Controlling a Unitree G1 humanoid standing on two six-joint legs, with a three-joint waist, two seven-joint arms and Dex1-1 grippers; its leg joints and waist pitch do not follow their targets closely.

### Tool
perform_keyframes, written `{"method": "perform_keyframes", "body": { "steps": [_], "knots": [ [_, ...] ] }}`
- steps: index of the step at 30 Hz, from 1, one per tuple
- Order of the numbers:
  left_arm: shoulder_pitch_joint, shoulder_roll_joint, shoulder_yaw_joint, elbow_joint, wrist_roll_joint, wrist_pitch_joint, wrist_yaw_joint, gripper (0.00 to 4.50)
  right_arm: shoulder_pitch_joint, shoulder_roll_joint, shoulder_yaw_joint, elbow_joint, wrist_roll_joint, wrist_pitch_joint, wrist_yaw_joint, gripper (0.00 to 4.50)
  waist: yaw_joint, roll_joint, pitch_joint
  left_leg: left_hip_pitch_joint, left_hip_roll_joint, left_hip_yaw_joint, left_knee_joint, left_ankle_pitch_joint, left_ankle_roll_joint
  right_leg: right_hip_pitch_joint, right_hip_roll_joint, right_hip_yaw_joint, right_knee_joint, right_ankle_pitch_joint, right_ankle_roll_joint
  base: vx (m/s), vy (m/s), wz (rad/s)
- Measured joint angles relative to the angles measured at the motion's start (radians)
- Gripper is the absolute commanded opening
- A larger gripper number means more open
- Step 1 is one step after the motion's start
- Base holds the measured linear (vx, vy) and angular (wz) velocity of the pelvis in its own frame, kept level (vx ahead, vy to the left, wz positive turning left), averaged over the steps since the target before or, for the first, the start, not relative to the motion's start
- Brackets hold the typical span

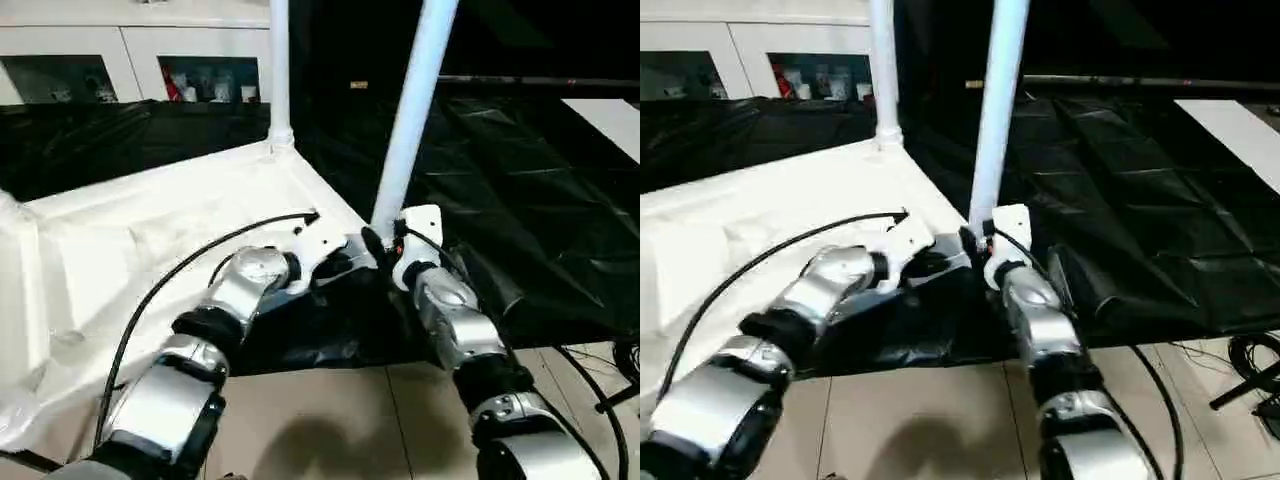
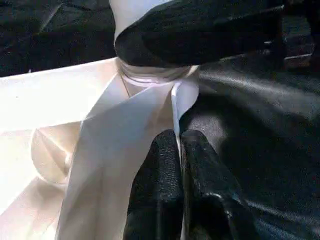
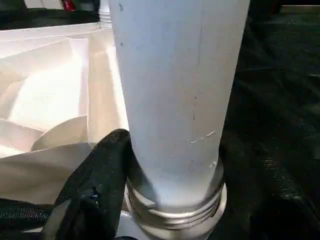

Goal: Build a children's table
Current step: Rotate leg to tighten

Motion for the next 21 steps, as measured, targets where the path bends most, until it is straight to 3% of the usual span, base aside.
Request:
{"method": "perform_keyframes", "body": {
  "steps": [5, 6, 11, 12, 21],
  "knots": [
    [0.001, 0.005, 0.0, -0.001, 0.0, -0.009, -0.009, 0.0, -0.001, -0.019, 0.011, 0.023, -0.007, -0.051, 0.045, 2.45, 0.0, 0.0, 0.0, -0.001, 0.0, 0.0, 0.0, 0.0, 0.0, 0.0, 0.0, 0.0, 0.0, 0.0, 0.0, 0.0, 0.0, 0.0],
    [0.005, 0.011, 0.001, -0.007, -0.002, -0.016, -0.021, 0.0, -0.001, -0.033, 0.015, 0.025, -0.007, -0.064, 0.075, 3.0, 0.001, 0.0, 0.0, -0.001, 0.0, 0.0, 0.0, 0.0, 0.0, -0.001, 0.0, 0.0, 0.0, 0.0, 0.0, 0.0, 0.0, 0.0],
    [0.056, 0.065, 0.013, -0.055, -0.058, -0.087, -0.163, 0.0, 0.004, -0.114, 0.018, 0.012, 0.04, -0.048, 0.303, 3.31, 0.011, 0.0, 0.001, -0.002, 0.0, 0.0, -0.001, 0.001, 0.003, -0.002, 0.002, -0.002, 0.0, -0.002, 0.0, 0.0, 0.0, 0.0],
    [0.065, 0.078, 0.019, -0.061, -0.073, -0.109, -0.202, 0.0, 0.005, -0.136, 0.026, -0.004, 0.05, -0.034, 0.367, 3.55, 0.013, -0.001, 0.001, -0.002, 0.001, 0.0, -0.001, 0.003, 0.004, -0.002, 0.002, -0.003, 0.0, -0.002, 0.0, 0.0, 0.0, 0.0],
    [0.093, 0.164, 0.042, -0.077, -0.138, -0.13, -0.382, 0.0, 0.047, -0.266, 0.117, -0.094, 0.078, 0.024, 0.719, 3.55, 0.011, -0.004, 0.003, -0.002, 0.002, 0.0, 0.001, 0.001, 0.002, -0.002, 0.002, -0.003, 0.0, -0.002, 0.0, 0.0, 0.0, 0.0]
  ]
}}
